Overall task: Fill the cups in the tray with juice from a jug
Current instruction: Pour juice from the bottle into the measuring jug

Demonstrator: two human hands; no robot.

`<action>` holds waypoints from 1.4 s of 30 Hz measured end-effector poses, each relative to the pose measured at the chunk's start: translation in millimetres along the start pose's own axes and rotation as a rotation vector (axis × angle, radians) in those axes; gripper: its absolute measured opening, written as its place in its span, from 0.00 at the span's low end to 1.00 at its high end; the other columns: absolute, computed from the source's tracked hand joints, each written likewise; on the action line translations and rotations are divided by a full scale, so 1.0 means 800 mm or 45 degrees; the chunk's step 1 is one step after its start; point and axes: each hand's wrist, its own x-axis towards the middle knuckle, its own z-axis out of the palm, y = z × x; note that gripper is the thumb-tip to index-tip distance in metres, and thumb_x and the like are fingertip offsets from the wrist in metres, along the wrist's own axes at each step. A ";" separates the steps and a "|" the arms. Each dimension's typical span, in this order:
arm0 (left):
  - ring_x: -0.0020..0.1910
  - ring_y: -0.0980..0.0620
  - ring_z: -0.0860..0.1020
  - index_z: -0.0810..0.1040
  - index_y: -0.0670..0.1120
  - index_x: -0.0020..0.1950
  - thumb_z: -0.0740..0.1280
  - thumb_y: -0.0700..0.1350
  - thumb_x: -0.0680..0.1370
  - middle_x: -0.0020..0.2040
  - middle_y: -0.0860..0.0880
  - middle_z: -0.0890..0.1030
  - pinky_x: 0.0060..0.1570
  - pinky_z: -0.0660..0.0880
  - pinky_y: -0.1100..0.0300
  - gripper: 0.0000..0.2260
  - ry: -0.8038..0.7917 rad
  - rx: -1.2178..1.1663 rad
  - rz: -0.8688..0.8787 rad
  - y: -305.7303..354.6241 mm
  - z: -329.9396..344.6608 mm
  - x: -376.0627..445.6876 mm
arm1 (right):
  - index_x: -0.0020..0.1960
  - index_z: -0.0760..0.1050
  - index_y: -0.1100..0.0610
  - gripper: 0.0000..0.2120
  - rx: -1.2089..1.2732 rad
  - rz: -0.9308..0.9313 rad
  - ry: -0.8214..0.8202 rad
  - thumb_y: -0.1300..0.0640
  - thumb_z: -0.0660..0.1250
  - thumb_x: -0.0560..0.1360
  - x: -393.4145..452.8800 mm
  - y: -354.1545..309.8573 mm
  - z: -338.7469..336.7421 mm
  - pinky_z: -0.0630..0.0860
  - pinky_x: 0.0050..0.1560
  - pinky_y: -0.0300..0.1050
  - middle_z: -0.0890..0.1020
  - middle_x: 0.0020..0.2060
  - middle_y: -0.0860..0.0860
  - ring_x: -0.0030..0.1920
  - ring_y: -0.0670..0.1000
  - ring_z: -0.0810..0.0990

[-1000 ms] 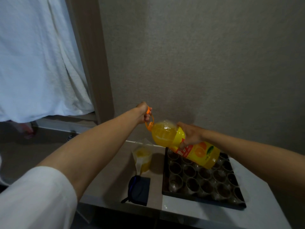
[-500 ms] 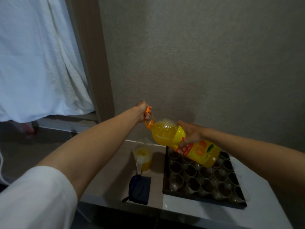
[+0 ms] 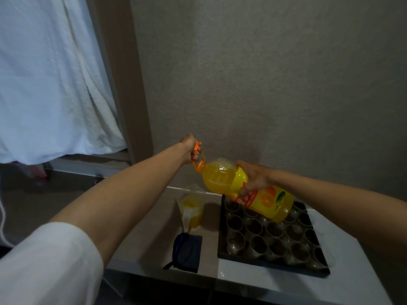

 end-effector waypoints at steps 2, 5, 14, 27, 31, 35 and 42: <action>0.14 0.57 0.58 0.68 0.44 0.39 0.46 0.43 0.85 0.26 0.47 0.66 0.20 0.54 0.72 0.18 0.001 0.004 0.000 0.000 0.000 0.000 | 0.73 0.59 0.46 0.45 -0.002 -0.003 0.001 0.45 0.82 0.66 -0.001 -0.001 -0.001 0.80 0.58 0.55 0.76 0.62 0.49 0.59 0.55 0.79; 0.14 0.57 0.59 0.68 0.44 0.39 0.47 0.42 0.85 0.24 0.48 0.66 0.19 0.54 0.72 0.18 -0.005 0.004 0.002 0.001 0.000 -0.002 | 0.74 0.59 0.45 0.46 -0.011 0.007 0.002 0.44 0.82 0.66 -0.001 -0.001 -0.003 0.79 0.59 0.55 0.76 0.61 0.48 0.59 0.55 0.78; 0.15 0.57 0.59 0.68 0.44 0.39 0.46 0.43 0.84 0.25 0.48 0.66 0.20 0.54 0.71 0.17 -0.026 0.010 -0.008 0.002 -0.001 -0.002 | 0.74 0.58 0.45 0.46 -0.019 0.023 -0.014 0.43 0.82 0.65 -0.003 -0.003 -0.006 0.80 0.58 0.56 0.76 0.63 0.50 0.60 0.56 0.79; 0.15 0.57 0.59 0.68 0.44 0.40 0.46 0.43 0.85 0.27 0.48 0.66 0.19 0.55 0.70 0.18 -0.038 -0.014 -0.025 0.000 -0.006 -0.004 | 0.72 0.61 0.47 0.43 0.002 0.023 -0.016 0.47 0.82 0.66 -0.006 -0.008 -0.009 0.79 0.57 0.54 0.76 0.61 0.49 0.60 0.55 0.78; 0.16 0.57 0.59 0.68 0.45 0.40 0.46 0.45 0.86 0.25 0.49 0.66 0.18 0.55 0.70 0.19 -0.043 -0.028 -0.035 0.000 -0.008 -0.003 | 0.73 0.61 0.47 0.43 0.013 0.026 -0.019 0.48 0.82 0.66 -0.008 -0.010 -0.010 0.79 0.55 0.53 0.76 0.62 0.49 0.58 0.53 0.78; 0.16 0.57 0.59 0.69 0.44 0.40 0.45 0.48 0.87 0.30 0.48 0.66 0.18 0.55 0.69 0.21 -0.038 -0.023 -0.044 -0.001 -0.010 -0.004 | 0.73 0.61 0.47 0.43 0.017 0.015 -0.021 0.48 0.82 0.67 -0.008 -0.012 -0.011 0.79 0.56 0.52 0.76 0.63 0.49 0.58 0.53 0.77; 0.14 0.57 0.58 0.67 0.45 0.39 0.46 0.42 0.84 0.31 0.47 0.64 0.19 0.53 0.71 0.17 -0.045 -0.009 -0.010 -0.001 -0.011 -0.008 | 0.73 0.59 0.45 0.46 0.028 0.025 -0.023 0.47 0.83 0.64 -0.010 -0.016 -0.009 0.80 0.59 0.58 0.77 0.63 0.50 0.60 0.55 0.79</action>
